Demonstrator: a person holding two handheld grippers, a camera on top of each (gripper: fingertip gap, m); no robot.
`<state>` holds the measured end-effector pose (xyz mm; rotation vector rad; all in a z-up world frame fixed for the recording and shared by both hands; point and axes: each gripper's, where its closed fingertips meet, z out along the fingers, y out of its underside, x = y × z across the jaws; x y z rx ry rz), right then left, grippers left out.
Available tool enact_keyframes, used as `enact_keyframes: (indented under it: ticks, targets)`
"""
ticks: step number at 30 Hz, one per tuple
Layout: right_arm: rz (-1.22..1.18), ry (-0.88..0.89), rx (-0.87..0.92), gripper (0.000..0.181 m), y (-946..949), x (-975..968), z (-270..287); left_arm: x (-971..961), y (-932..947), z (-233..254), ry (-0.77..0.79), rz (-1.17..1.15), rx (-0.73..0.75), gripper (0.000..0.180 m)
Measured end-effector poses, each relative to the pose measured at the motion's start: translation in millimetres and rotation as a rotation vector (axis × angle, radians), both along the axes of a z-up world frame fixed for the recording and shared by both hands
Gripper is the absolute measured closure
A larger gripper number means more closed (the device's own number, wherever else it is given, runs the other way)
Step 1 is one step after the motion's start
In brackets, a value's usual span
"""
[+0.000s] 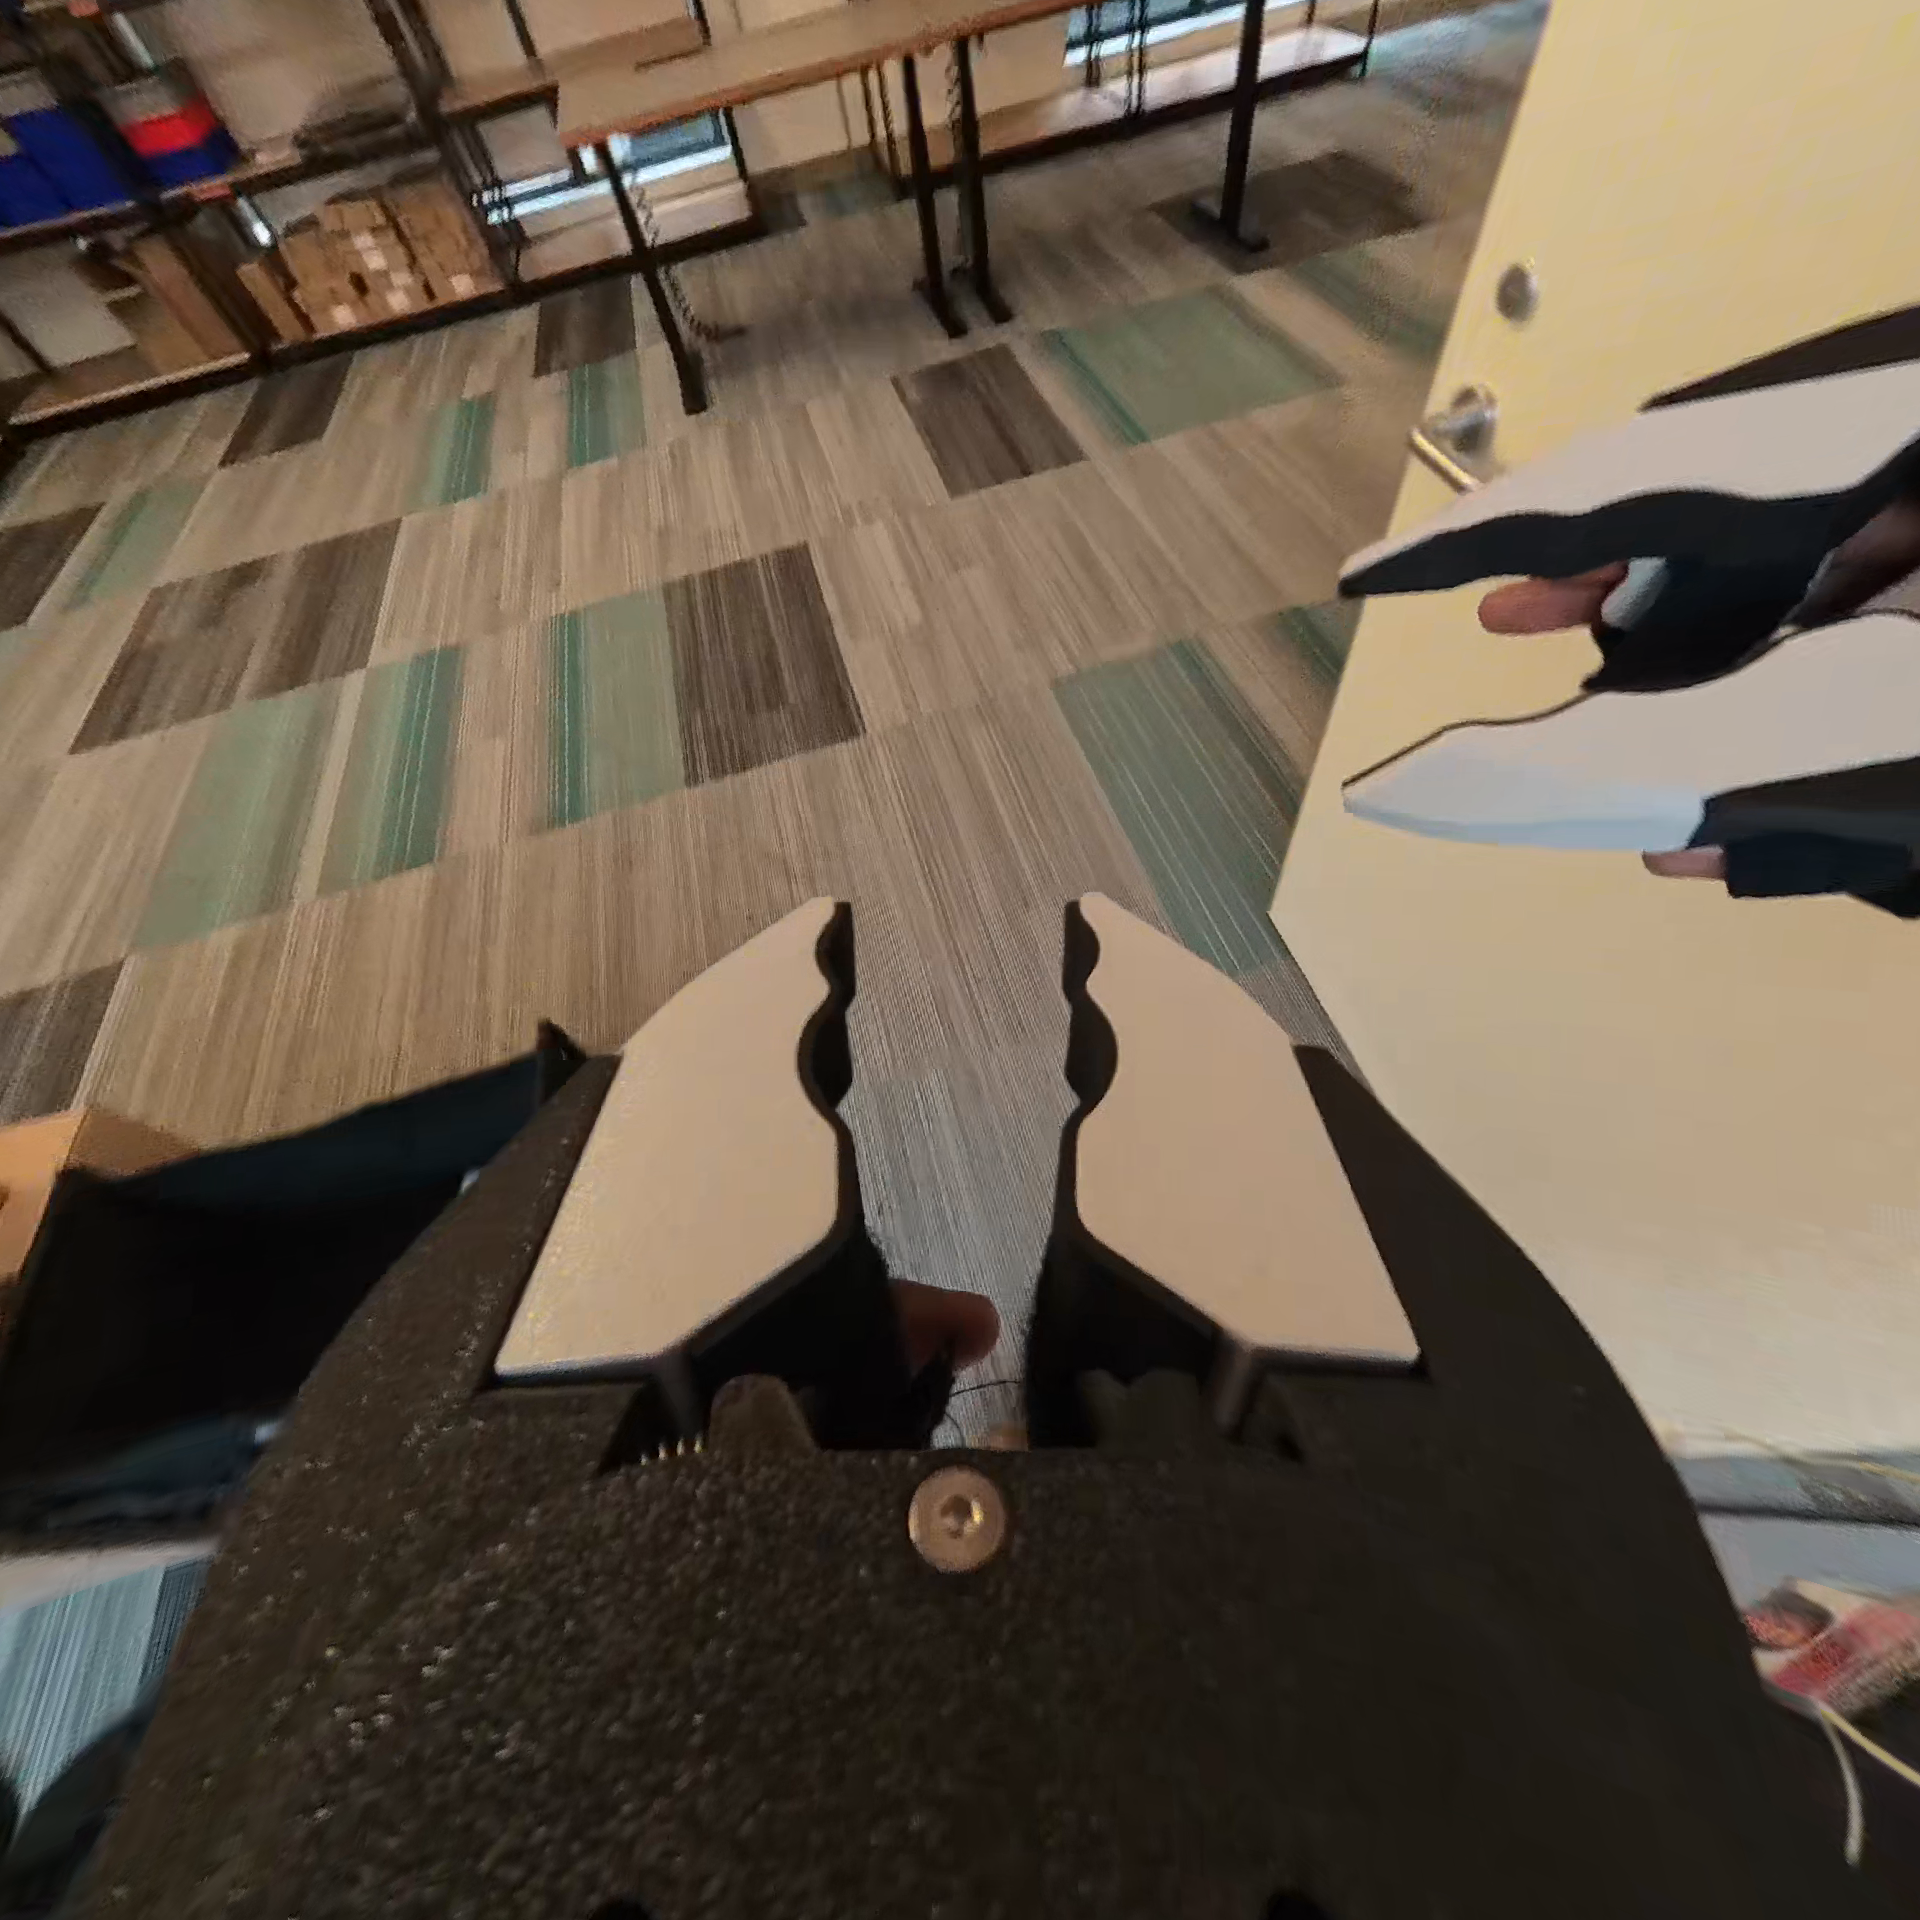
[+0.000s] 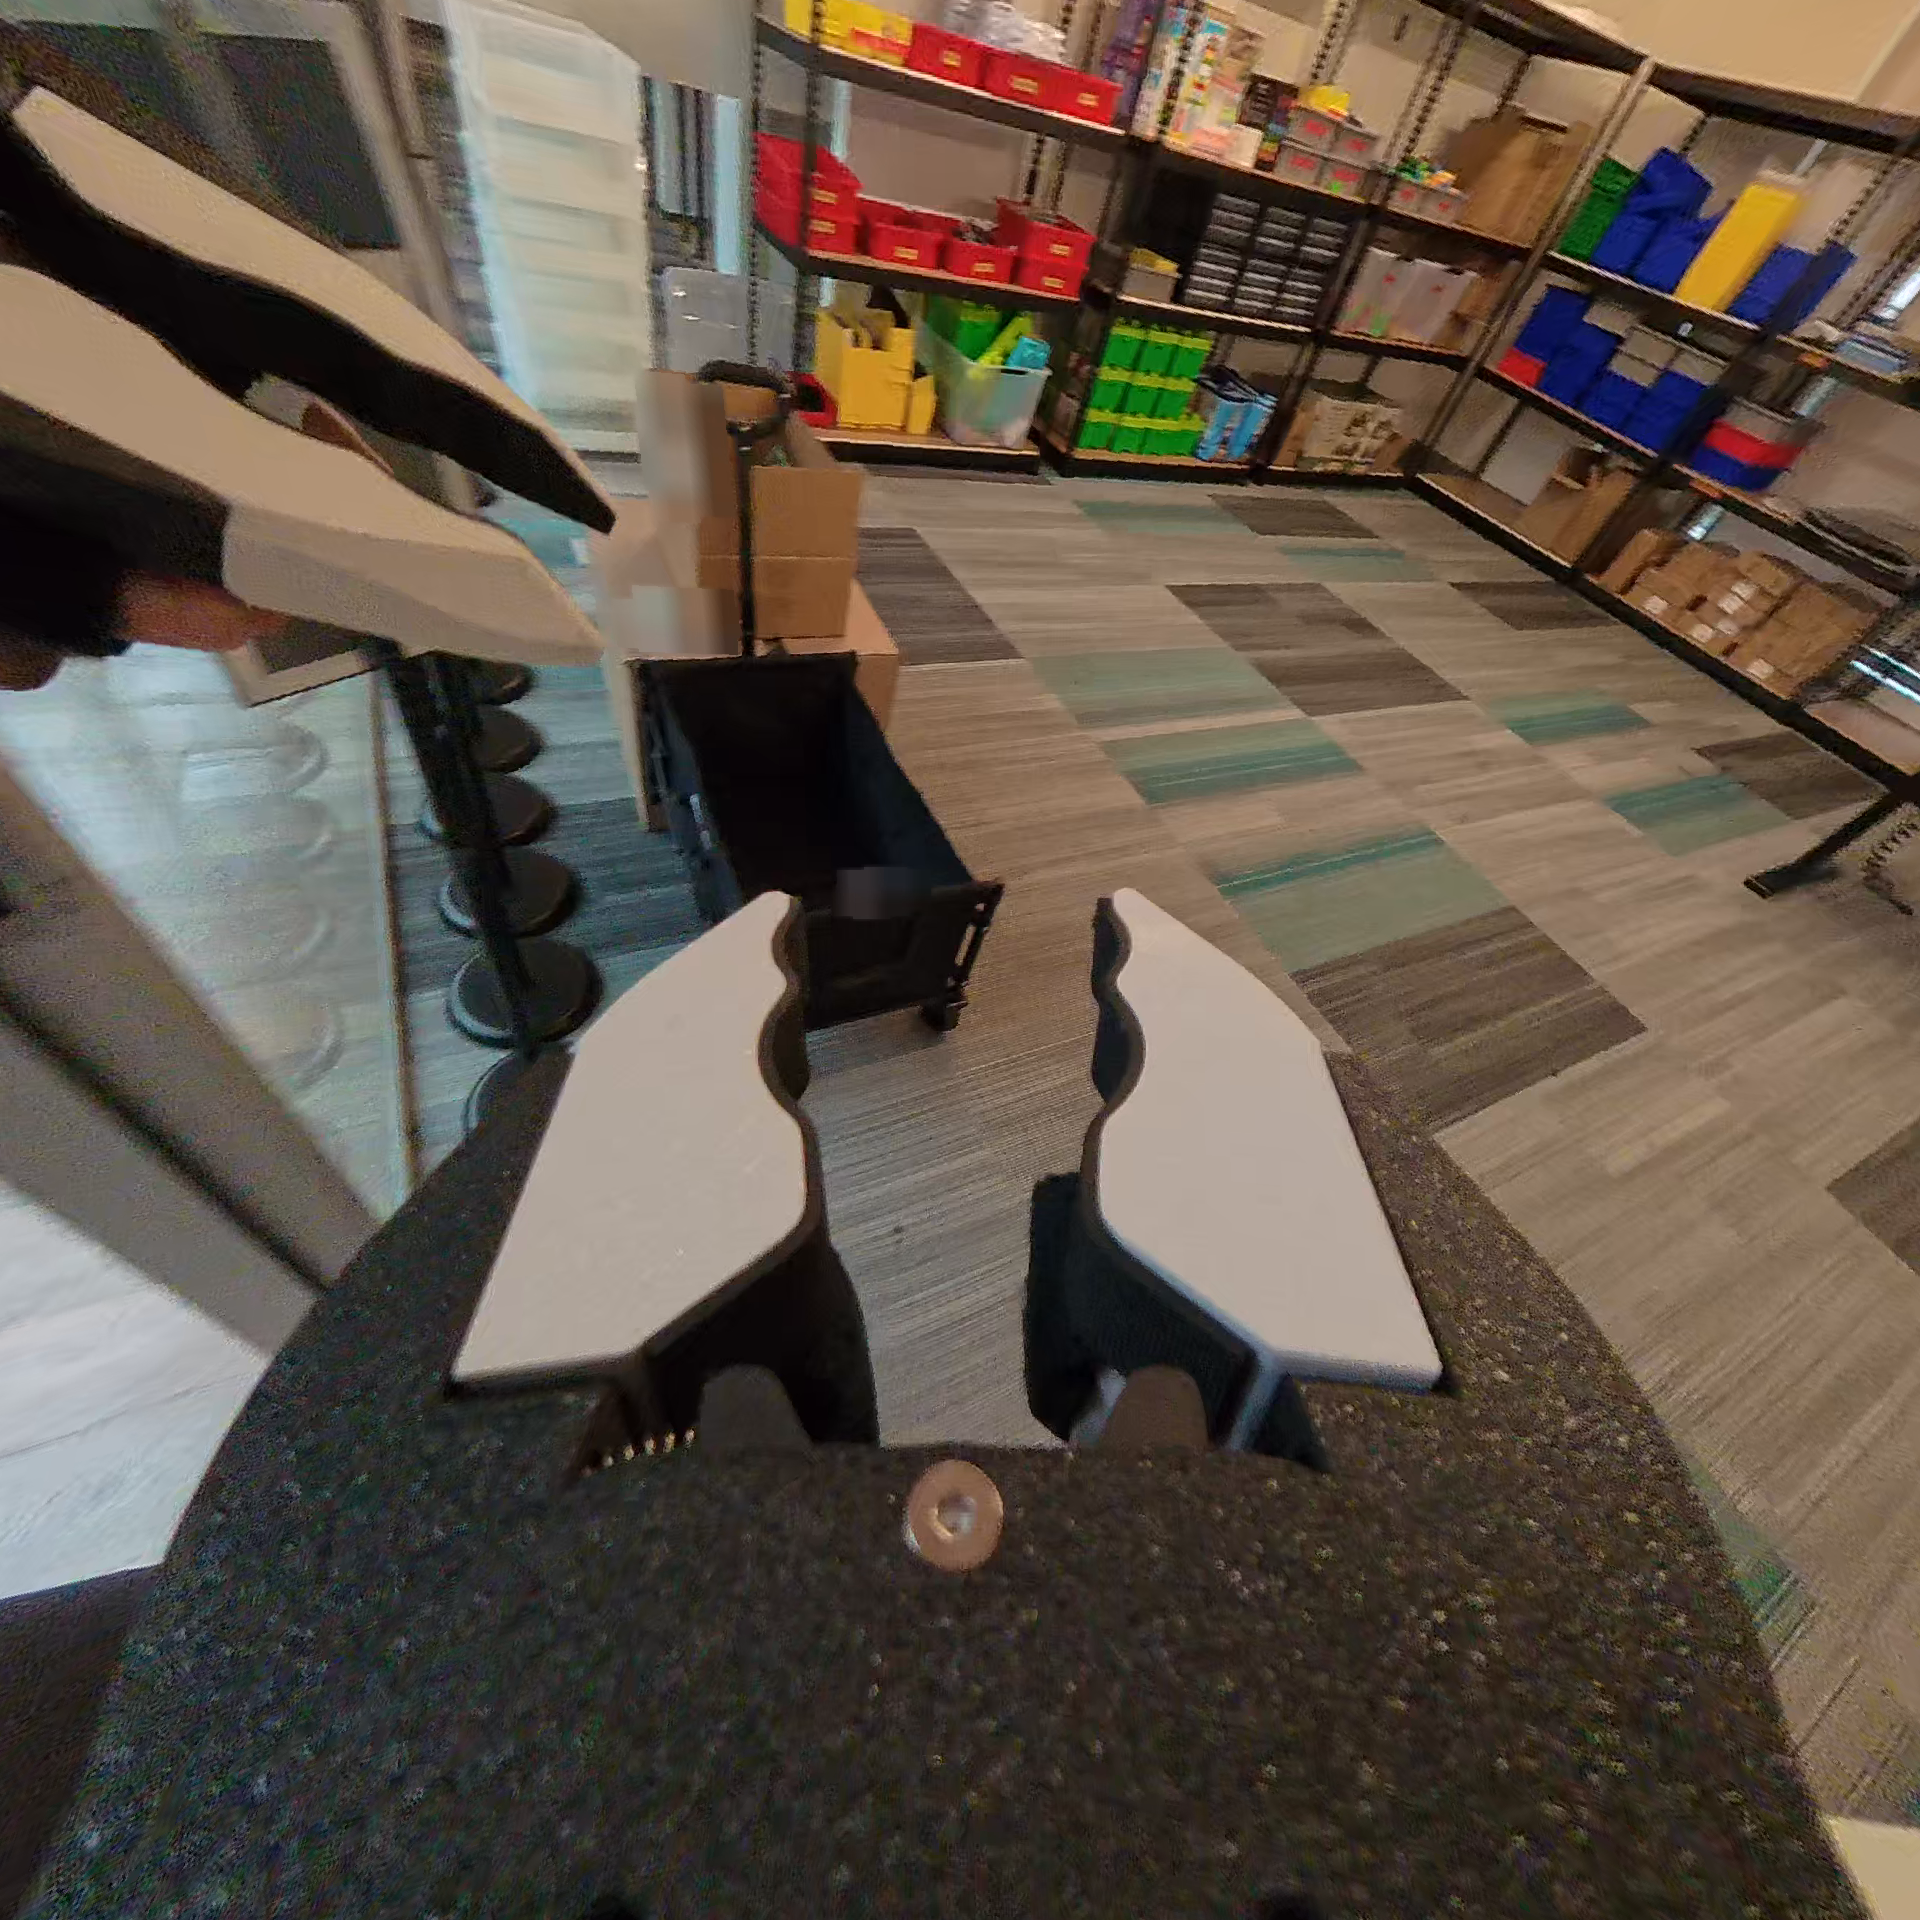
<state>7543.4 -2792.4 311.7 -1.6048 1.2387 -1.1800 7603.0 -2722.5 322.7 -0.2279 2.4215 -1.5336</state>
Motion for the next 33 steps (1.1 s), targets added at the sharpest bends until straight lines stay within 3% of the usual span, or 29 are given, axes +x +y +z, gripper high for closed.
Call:
enact_keyframes:
  ticks: [7,11,16,20,25,29,33]
  targets:
    - [-0.215,0.043,-0.014,0.127,-115,179,-8,221,-131,13,0.065,-0.119,-0.087,0.145]
    - [-0.346,0.067,-0.025,0.123,-198,262,-9,329,-206,3,0.027,-0.168,-0.027,0.130]
    - [-0.418,0.062,-0.019,0.123,-315,389,-35,488,-298,-12,0.021,-0.144,-0.075,0.118]
    - [-0.315,0.063,0.091,0.120,-392,541,-42,626,-371,-4,0.079,-0.067,-0.054,0.106]
    - [-0.073,0.030,0.092,0.120,-441,753,-10,793,-420,-3,0.010,0.069,0.016,0.112]
    - [0.102,-0.022,0.036,0.120,-459,915,2,939,-463,-2,0.061,0.172,-0.067,0.112]
    - [0.097,-0.050,0.026,0.120,-509,1058,1,1091,-520,3,0.003,0.193,-0.114,0.115]
